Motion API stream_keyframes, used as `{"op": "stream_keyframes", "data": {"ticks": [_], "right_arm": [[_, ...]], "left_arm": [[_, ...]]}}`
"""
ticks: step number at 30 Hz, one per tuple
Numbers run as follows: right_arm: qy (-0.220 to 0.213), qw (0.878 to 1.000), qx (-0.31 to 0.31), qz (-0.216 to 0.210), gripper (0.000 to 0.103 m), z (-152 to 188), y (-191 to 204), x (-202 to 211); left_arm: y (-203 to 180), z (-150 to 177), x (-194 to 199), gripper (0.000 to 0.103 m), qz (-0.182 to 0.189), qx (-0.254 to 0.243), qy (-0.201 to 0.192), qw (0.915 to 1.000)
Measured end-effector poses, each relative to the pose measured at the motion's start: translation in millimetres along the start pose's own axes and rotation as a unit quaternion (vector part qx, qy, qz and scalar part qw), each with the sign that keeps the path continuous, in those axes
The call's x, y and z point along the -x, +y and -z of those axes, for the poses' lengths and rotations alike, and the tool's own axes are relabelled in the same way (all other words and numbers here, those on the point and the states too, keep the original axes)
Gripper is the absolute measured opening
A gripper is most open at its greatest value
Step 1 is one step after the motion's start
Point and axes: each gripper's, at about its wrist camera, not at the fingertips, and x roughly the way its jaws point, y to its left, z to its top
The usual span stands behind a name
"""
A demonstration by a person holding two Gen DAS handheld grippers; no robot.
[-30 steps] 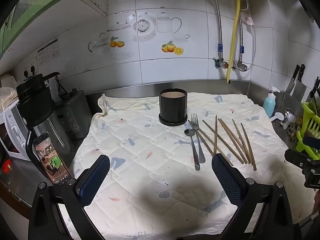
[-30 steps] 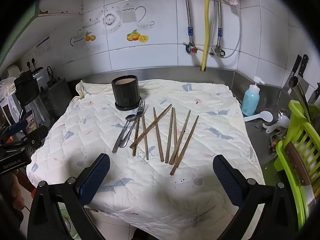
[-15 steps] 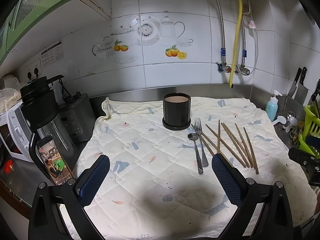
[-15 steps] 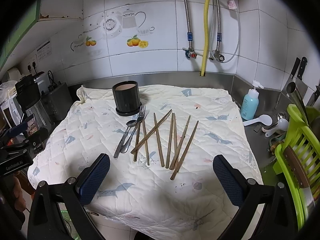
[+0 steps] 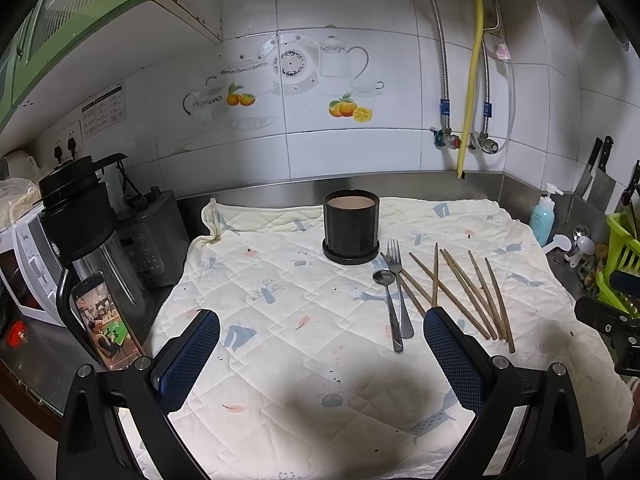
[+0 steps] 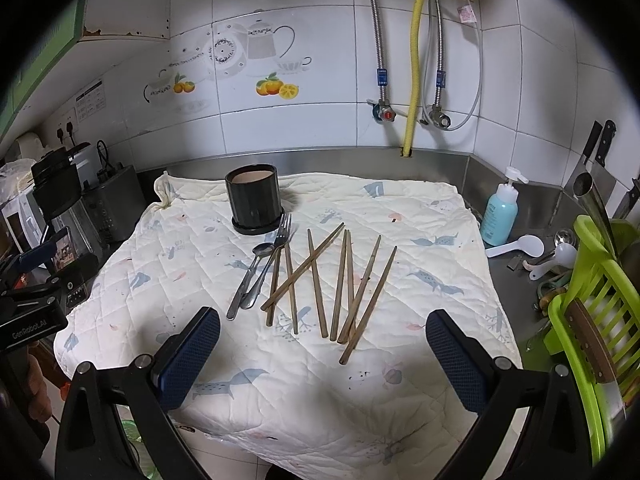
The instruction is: Organize utensils
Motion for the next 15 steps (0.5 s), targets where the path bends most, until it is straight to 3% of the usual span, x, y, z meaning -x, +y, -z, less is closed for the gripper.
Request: {"op": "stream_keyframes", "data": {"ticks": [15], "right_arm": [[0.000, 1.000, -0.001, 0.001, 0.103, -0.7, -0.3, -0.6]], "left_arm": [[2.8, -0.3, -5.3, 0.103, 0.010, 0.003, 0.005, 0.9999]]}}
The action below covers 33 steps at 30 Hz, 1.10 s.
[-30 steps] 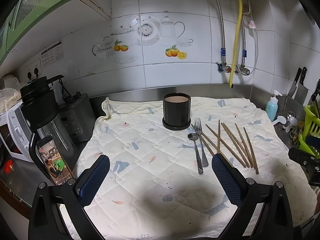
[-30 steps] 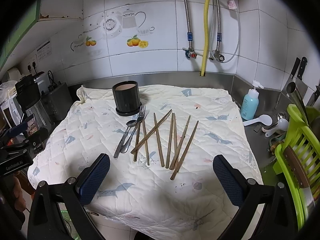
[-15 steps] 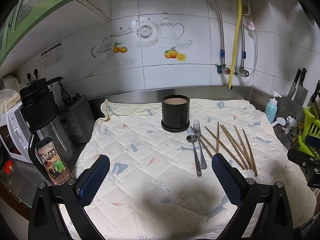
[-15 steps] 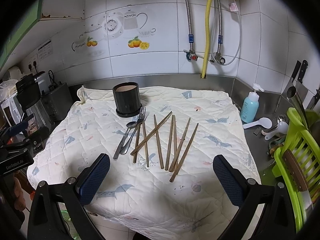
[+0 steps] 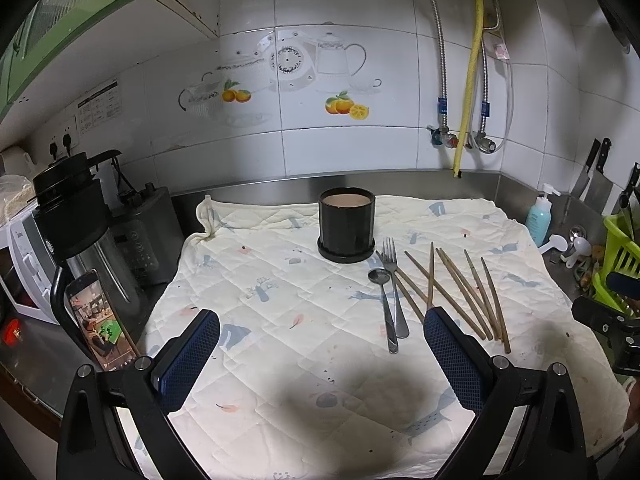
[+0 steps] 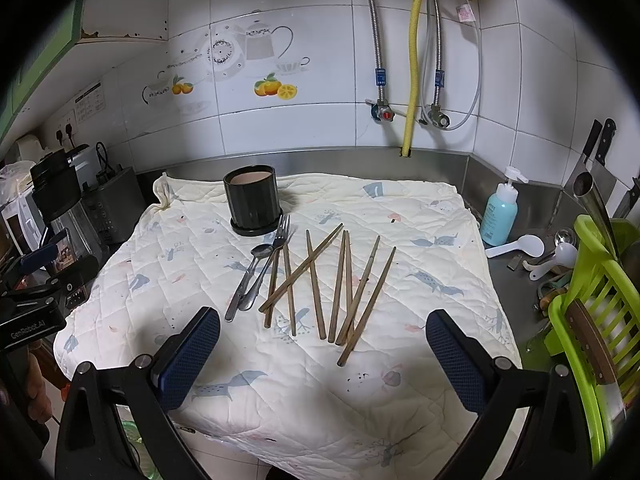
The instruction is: Organize utensils
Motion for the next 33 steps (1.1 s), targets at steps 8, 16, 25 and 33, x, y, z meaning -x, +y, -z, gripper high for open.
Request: {"op": "stream_keyframes", "data": {"ticks": [8, 16, 25, 33], "right_arm": [[0.000, 1.000, 0.000, 0.000, 0.103, 0.5, 0.1, -0.2], [0.001, 1.000, -0.002, -0.001, 0.103, -1.0, 0.9, -2.0], [0.001, 1.000, -0.002, -0.002, 0.103, -1.2, -0.2, -2.7], [0.004, 1.000, -0.003, -0.003, 0.103, -2.2, -0.9, -5.7]], "left_arm": [[0.5, -0.6, -0.4, 0.103, -0.001, 0.001, 0.000, 1.0000], [0.4, -0.7, -1.2, 0.103, -0.002, 0.001, 0.001, 1.0000], [-3.2, -2.8, -6.5, 0.103, 0.004, -0.003, 0.004, 1.0000], [-4.0, -4.9, -12.6, 0.103, 0.009, -0.008, 0.007, 0.9999]]}}
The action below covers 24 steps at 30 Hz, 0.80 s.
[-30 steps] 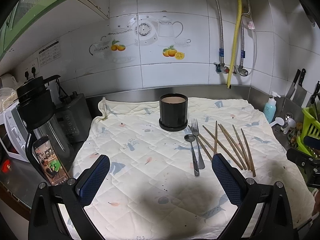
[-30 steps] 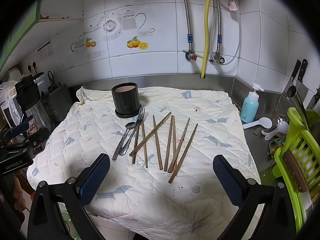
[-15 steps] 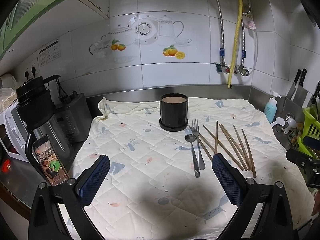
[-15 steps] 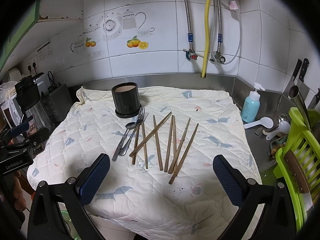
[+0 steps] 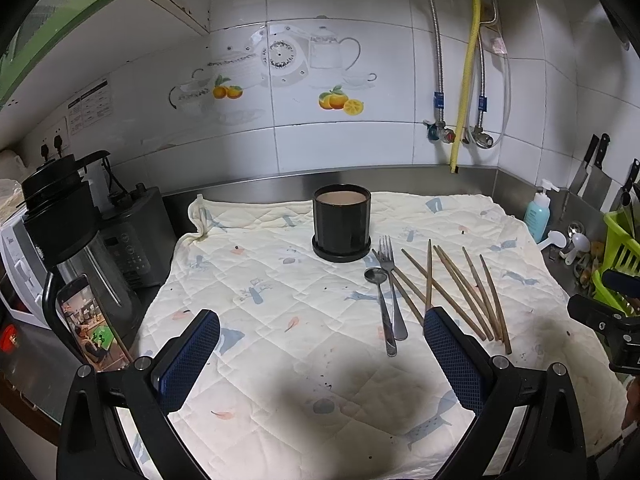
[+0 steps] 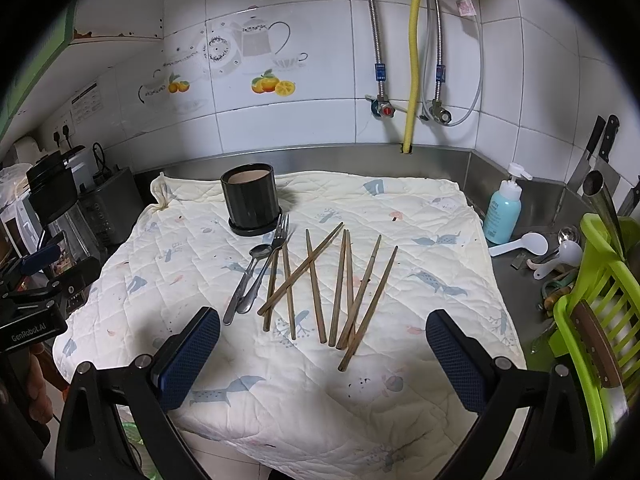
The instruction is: Organize utensils
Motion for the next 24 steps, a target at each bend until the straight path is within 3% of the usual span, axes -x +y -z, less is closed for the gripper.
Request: {"op": "stream_keyframes", "data": {"ticks": [16, 24], "right_arm": [[0.017, 1.000, 0.007, 0.006, 0.103, -13.6, -0.2, -27.6], [0.034, 0.999, 0.001, 0.006, 0.103, -25.1, -8.2, -51.6]], "left_arm": [[3.6, -21.2, -43.6, 0.103, 0.011, -0.014, 0.016, 0.9997], [3.2, -38.0, -97.0, 0.103, 0.023, -0.024, 0.042, 0.9986]]}}
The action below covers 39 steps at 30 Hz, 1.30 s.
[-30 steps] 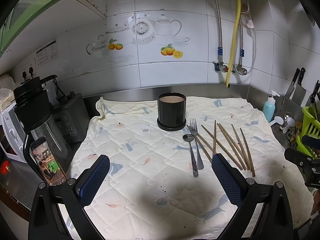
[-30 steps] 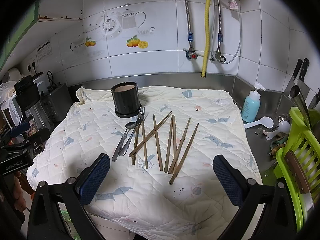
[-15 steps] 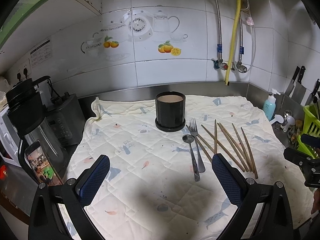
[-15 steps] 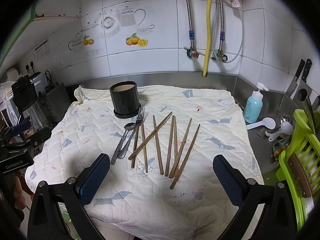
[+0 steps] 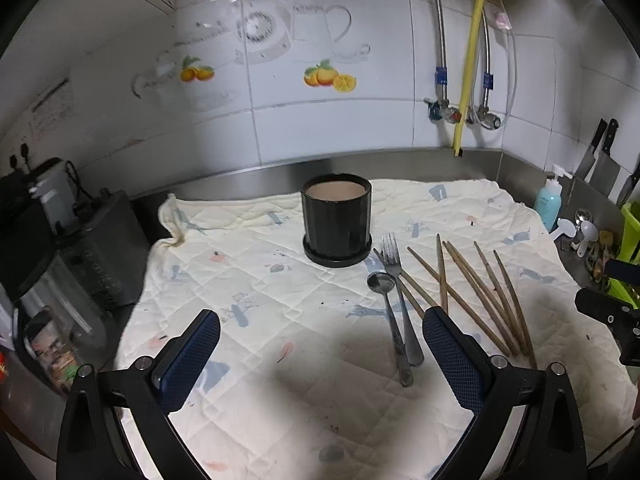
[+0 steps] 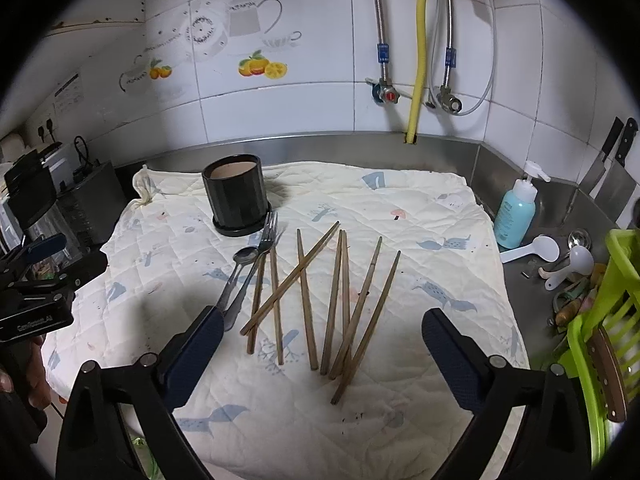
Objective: Organize utensils
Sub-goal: 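Lower the left tool onto the metal spoon and close on its handle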
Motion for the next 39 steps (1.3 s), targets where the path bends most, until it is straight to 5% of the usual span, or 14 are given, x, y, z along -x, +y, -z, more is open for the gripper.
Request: {"op": "stream_keyframes", "data": {"ticks": [7, 15, 19, 39], "right_arm": [[0.033, 0.999, -0.005, 0.006, 0.095, -7.9, -8.0, -32.9], [0.071, 0.997, -0.030, 0.007, 0.084, -12.4, -22.2, -66.6], [0.080, 0.996, -0.039, 0.012, 0.083, -15.7, -26.8, -78.2], [0.104, 0.993, -0.058, 0.002, 0.083, -23.7, -39.2, -121.5]], "left_arm": [[-8.5, -14.1, -80.7, 0.072, 0.062, 0.003, 0.070, 0.9956], [-27.9, -23.3, -160.0, 0.061, 0.100, -0.017, 0.121, 0.9875], [-33.0, -23.0, -187.9, 0.044, 0.123, -0.013, 0.156, 0.9800], [-60.0, -19.7, -259.7, 0.027, 0.150, -0.008, 0.236, 0.9599]]}}
